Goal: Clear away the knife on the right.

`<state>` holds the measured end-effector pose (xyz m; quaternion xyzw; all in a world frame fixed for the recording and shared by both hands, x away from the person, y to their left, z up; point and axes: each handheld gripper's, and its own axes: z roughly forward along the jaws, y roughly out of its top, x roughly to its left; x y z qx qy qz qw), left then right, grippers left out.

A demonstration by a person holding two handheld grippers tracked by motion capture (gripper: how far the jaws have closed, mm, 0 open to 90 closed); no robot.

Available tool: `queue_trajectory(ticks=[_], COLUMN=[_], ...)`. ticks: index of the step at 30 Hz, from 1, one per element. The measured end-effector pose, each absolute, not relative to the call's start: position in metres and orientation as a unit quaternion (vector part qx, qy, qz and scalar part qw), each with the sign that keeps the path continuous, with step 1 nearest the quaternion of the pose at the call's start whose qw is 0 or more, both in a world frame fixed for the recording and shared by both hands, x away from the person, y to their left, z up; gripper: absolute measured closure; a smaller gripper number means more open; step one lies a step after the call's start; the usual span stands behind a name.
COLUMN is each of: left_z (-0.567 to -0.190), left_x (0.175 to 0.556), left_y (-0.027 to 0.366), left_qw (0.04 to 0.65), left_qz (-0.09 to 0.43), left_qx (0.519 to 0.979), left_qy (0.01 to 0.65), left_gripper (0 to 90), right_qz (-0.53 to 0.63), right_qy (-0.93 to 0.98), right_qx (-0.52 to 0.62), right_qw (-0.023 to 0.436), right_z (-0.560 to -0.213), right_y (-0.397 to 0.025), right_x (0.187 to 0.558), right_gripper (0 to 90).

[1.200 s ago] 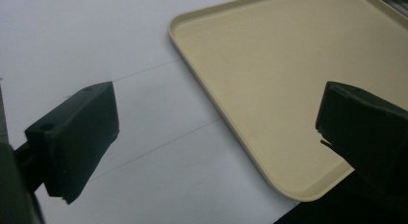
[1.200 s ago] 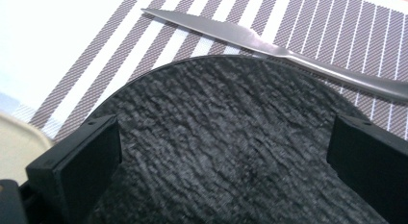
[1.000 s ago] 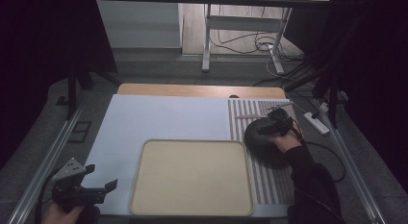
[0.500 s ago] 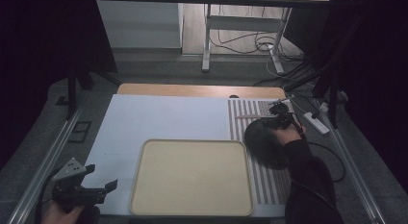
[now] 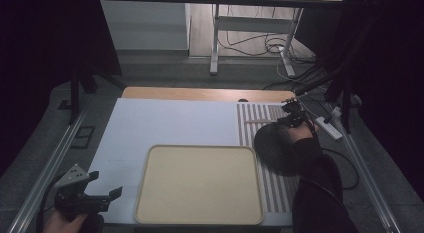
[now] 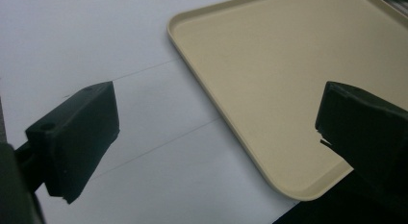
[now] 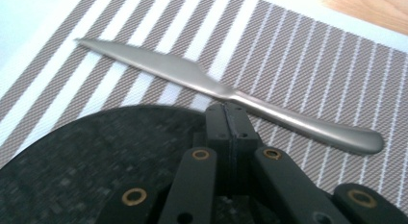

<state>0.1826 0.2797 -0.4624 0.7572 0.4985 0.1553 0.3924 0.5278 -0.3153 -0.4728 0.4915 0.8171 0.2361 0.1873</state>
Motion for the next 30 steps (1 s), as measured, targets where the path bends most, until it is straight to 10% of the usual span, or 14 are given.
queue_trajectory(ticks=[30], left_z=[-0.463], left_x=[0.183], left_y=[0.281], left_qw=[0.394], left_qz=[0.152], left_qx=[0.756], left_qy=[0.5], left_gripper=[2.5], right_qz=[0.162], right_qy=[0.79], right_qx=[0.562], right_qw=[0.184], right_z=[-0.494], right_y=[-0.362], right_x=[0.565], right_gripper=[89.9])
